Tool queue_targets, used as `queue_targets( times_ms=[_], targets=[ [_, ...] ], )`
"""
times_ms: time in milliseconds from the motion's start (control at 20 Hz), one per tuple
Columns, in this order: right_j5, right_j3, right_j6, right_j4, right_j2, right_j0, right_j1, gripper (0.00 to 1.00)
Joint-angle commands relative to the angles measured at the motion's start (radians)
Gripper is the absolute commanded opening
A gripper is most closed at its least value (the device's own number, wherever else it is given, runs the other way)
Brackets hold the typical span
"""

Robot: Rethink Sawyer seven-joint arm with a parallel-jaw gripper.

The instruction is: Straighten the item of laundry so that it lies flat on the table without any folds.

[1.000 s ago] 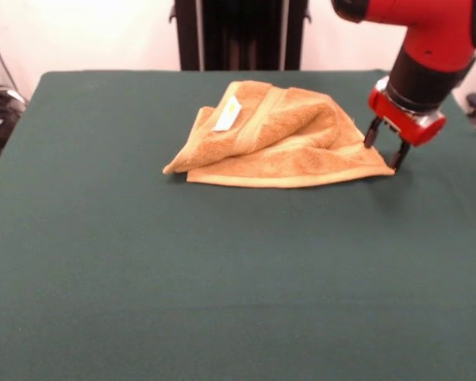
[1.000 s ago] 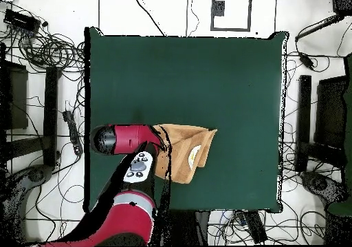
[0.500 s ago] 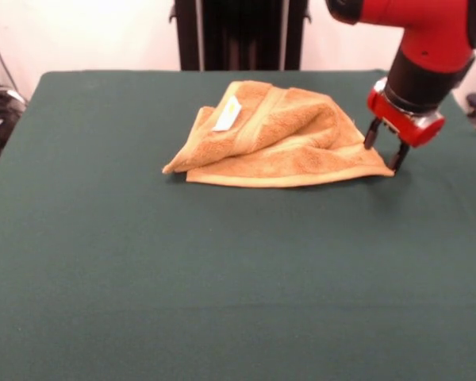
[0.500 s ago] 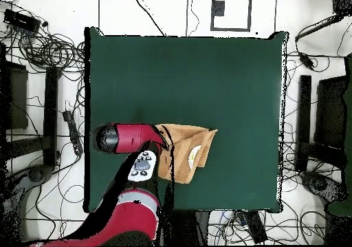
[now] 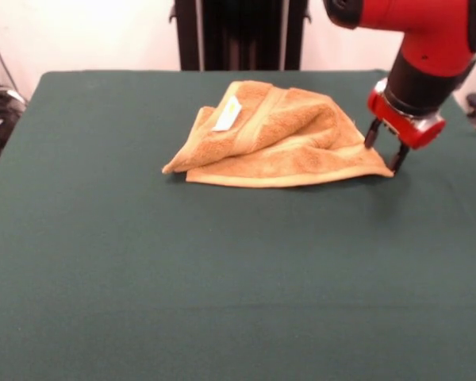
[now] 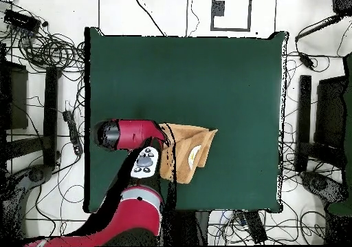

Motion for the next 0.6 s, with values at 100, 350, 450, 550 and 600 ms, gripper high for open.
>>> queue_targets(
  times_ms=[100, 350, 450, 550, 600],
  targets=[
    [0.182, -0.021, -0.006, 0.028, 0.102, -0.057, -0.129, 1.00],
    [0.212, -0.062, -0.083, -0.001, 0.139, -0.126, -0.132, 1.00],
    [0.198, -0.089, -0.100, -0.022, 0.134, -0.142, -0.129, 1.00],
    [0.145, -0.140, -0.089, -0.059, 0.102, -0.141, -0.103, 1.00],
    [0.132, -0.152, -0.087, -0.061, 0.106, -0.147, -0.093, 1.00]
  ],
)
